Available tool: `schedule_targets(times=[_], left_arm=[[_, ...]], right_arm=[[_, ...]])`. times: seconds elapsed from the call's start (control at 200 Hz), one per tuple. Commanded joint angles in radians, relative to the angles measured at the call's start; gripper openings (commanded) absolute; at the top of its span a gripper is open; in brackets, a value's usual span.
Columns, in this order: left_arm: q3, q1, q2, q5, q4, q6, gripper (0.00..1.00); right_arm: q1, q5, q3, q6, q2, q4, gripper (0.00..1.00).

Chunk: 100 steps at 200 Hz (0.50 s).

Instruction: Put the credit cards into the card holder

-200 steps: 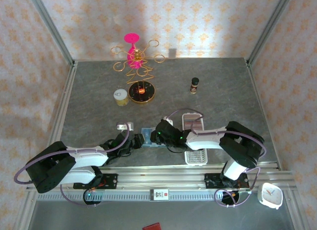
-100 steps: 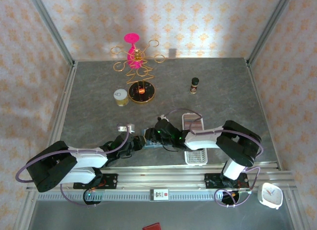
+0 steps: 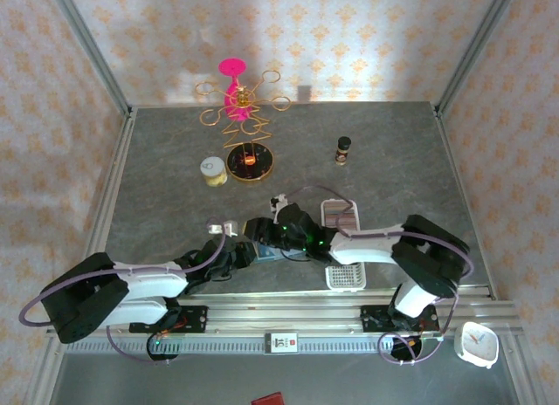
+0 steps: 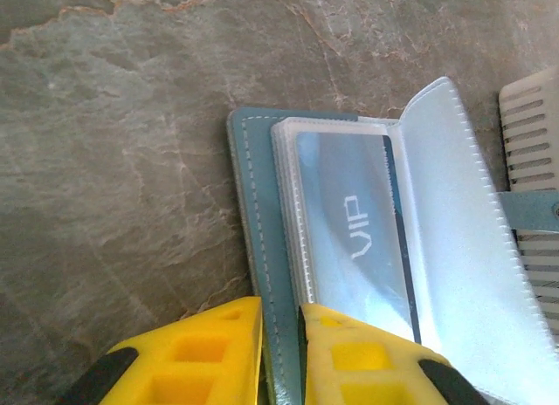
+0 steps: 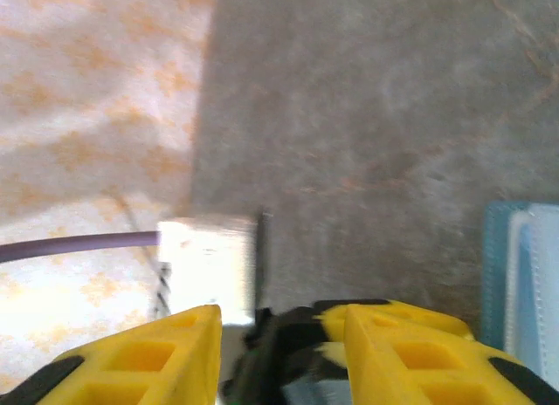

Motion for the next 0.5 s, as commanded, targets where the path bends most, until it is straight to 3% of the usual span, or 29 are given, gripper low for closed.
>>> schedule_targets(times=[0.0,0.205,0.38,0.496], left_arm=[[-0.007,-0.011,-0.045,-0.068,-0.159,-0.016,0.20],[-0.002,-0.009,-0.166,-0.137,-0.263,0.000,0.23],[0.024,-0.009,-0.220,-0.096,-0.270,0.027,0.34],[0.071,-0.010,-0.213,-0.089,-0.282,0.052,0.47]], right_arm=[[0.004,0.111,0.018,-0.114,-0.147,-0.094,0.41],[-0.009,0.249,0.079,-0.452,-0.375,-0.422,0.42],[-0.009,0.311,0.075,-0.965,-0.552,-0.649,0.50],[-0.007,0.374,0.040,-1.343,-0.671,-0.829,0.65]])
